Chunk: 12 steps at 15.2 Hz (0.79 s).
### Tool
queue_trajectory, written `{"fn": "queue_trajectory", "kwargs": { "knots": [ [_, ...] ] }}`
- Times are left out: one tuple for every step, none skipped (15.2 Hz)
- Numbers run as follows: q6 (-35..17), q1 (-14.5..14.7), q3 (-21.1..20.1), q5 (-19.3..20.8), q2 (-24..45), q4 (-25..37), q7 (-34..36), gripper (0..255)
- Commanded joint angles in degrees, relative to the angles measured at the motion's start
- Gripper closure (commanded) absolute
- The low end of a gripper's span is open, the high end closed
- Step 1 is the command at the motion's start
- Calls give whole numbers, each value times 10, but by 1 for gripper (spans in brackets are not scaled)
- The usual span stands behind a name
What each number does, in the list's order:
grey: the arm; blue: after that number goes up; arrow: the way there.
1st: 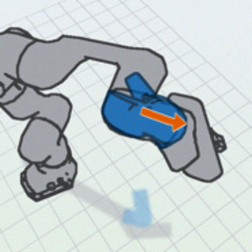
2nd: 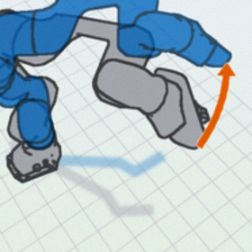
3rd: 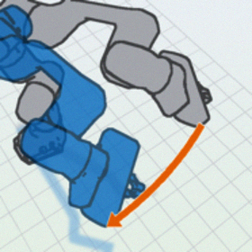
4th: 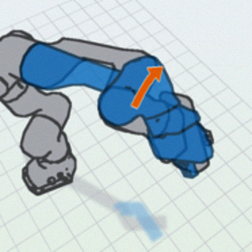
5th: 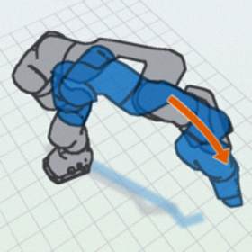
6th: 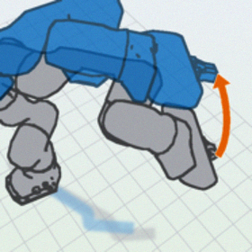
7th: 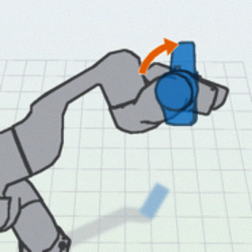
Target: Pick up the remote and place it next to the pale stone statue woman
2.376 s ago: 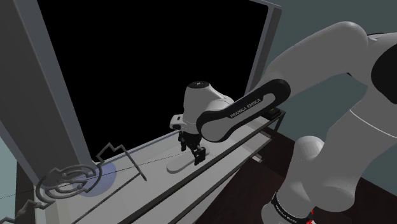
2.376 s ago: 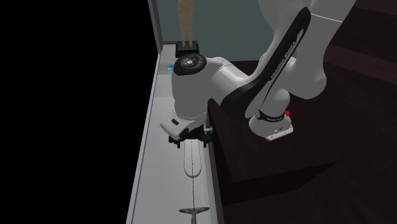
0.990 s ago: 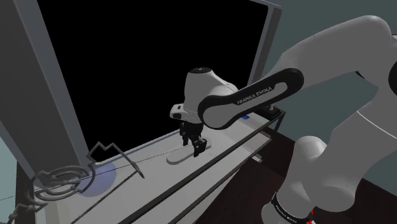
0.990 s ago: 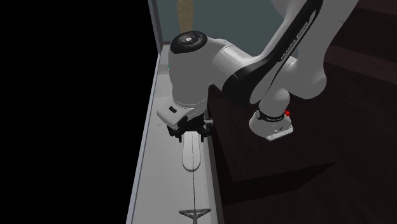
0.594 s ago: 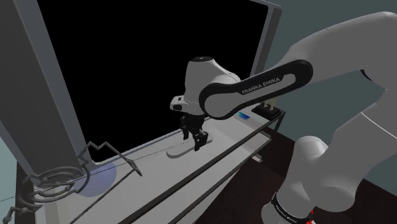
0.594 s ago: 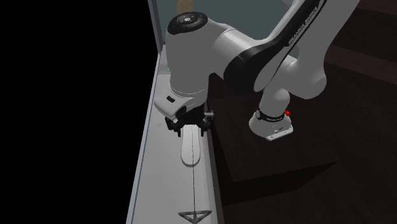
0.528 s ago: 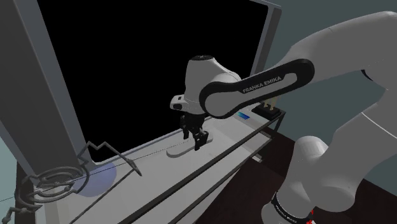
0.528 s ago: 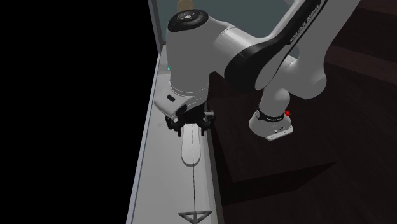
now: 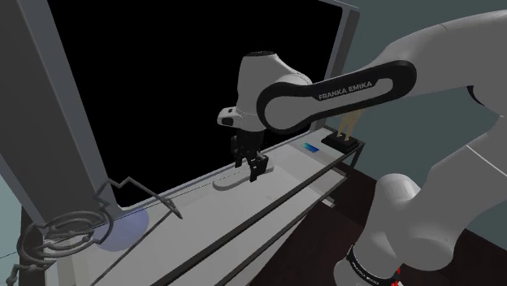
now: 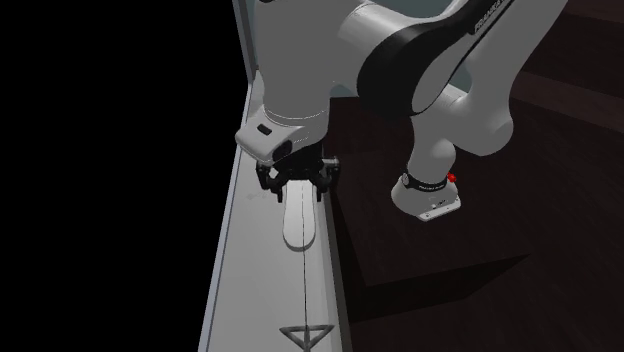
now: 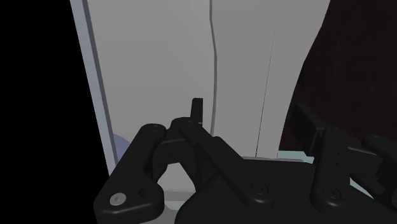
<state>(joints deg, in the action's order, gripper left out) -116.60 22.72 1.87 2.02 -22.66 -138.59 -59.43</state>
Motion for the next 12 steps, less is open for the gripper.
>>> {"fn": "queue_trajectory", "kwargs": {
  "knots": [
    [17,0,0,0,-5,12,-1,255],
    [25,0,0,0,-7,18,-1,255],
    [33,0,0,0,-9,25,-1,255],
    [41,0,0,0,-11,31,-1,255],
    [49,0,0,-1,-12,37,-1,255],
    [57,0,-1,-1,-14,44,-1,255],
    [65,0,-1,-1,-15,51,-1,255],
    [73,0,-1,-1,-16,57,-2,255],
    [81,0,-1,-1,-17,64,-2,255],
    [89,0,-1,-1,-18,71,-2,255],
    [97,0,-1,-1,-19,78,-2,255],
    [105,0,-1,-1,-19,85,-2,255]
  ]
}}
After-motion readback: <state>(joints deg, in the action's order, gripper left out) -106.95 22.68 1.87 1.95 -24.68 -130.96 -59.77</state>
